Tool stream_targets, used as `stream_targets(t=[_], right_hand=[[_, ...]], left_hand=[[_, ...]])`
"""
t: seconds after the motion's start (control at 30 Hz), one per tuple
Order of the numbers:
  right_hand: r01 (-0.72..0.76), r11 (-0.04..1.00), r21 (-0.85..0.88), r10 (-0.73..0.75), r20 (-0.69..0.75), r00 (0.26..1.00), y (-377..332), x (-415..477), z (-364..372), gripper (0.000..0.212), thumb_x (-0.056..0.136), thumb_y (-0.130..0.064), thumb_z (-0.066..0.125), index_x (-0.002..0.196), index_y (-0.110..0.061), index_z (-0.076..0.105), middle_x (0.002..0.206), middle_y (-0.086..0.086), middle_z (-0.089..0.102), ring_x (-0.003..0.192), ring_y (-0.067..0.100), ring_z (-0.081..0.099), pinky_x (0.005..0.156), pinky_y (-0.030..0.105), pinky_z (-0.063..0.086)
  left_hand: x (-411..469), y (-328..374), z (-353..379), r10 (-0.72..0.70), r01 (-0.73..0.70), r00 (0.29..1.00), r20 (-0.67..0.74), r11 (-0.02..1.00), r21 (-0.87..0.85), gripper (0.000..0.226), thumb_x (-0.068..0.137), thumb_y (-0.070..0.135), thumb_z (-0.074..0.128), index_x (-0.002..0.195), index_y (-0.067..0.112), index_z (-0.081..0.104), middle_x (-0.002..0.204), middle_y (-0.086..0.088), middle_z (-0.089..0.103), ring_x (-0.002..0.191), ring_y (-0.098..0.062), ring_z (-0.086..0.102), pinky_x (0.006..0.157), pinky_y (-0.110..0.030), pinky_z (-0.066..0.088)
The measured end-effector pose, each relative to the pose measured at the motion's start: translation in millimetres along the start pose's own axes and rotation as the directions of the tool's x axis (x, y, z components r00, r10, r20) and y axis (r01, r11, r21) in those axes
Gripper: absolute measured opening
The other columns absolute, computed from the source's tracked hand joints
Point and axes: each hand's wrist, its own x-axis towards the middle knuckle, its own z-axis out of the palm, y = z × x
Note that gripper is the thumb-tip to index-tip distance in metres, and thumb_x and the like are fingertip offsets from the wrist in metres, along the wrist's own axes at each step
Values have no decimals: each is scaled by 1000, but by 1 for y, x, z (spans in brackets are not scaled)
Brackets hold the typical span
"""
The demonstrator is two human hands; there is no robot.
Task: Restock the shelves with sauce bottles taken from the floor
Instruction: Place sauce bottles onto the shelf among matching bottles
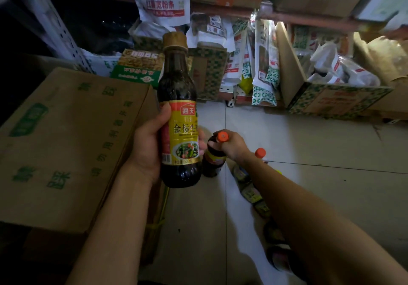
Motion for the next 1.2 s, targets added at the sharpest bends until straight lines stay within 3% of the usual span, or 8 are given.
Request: stream_targets(t=[0.13,0.37,0.47,0.53,0.7,0.9,1.07,1.2], right_hand=[[1,985,171,20,-120,993,-3,1,-22,19,79,-25,84,76,-16,67,79,4,69,81,23,65,78,39,55],[161,936,314,-124,-134,983,-55,-18,-56,17,85,-22,78,77,-12,66,67,-4,71,60,3,66,58,17,51],[274,887,372,-204,-217,955,-82,-28,-62,24,90,-24,72,88,-1,69,79,7,72,72,13,69,70,26,55],[334,828,451,-217,-292,932,-98,-35,-66,23,91,-26,71,82,-5,67,77,7,71,73,18,68,73,31,56],[240,680,693,-79,-256,963,-130,-49,-75,19,85,-24,77,87,-11,63,74,3,71,73,24,70,76,40,60],[236,764,600,-142,-201,969,-152,-66,-78,13,77,-6,74,73,-12,64,68,7,67,66,24,65,66,36,54],[214,806,553,-122,-198,973,-155,-81,-76,18,77,-3,73,93,-3,65,80,16,67,70,27,64,66,34,54],[234,840,490,-132,-233,963,-177,-112,-88,23,78,1,71,97,12,65,88,34,65,74,30,61,67,37,49]], left_hand=[[-2,1,-4,-11,11,1000,-20,1000,-9,72,52,54,87,100,3,72,85,-24,68,70,-34,69,68,-40,59],[1,0,-7,-25,25,1000,-8,1000,18,70,54,57,85,98,5,72,85,-22,69,71,-33,69,69,-38,58],[3,-1,-7,-23,23,1000,-13,1000,8,73,53,57,86,102,5,70,86,-23,68,70,-33,69,70,-38,58],[4,-2,-6,-11,11,1000,-19,1000,-6,79,52,57,86,106,3,67,87,-22,67,70,-33,69,70,-38,58],[3,-3,0,36,-33,998,47,998,-50,83,58,58,82,115,2,62,89,-20,66,72,-32,68,71,-39,58],[0,-5,7,-1,12,989,145,997,-73,76,61,57,82,111,2,65,87,-21,67,71,-32,69,69,-39,58],[-5,-6,12,3,41,963,269,986,-159,79,69,56,78,118,-1,55,91,-21,67,74,-32,67,71,-41,56],[-18,-1,42,32,14,975,219,978,-209,77,68,56,78,116,0,57,87,-20,66,71,-31,66,67,-38,55]])
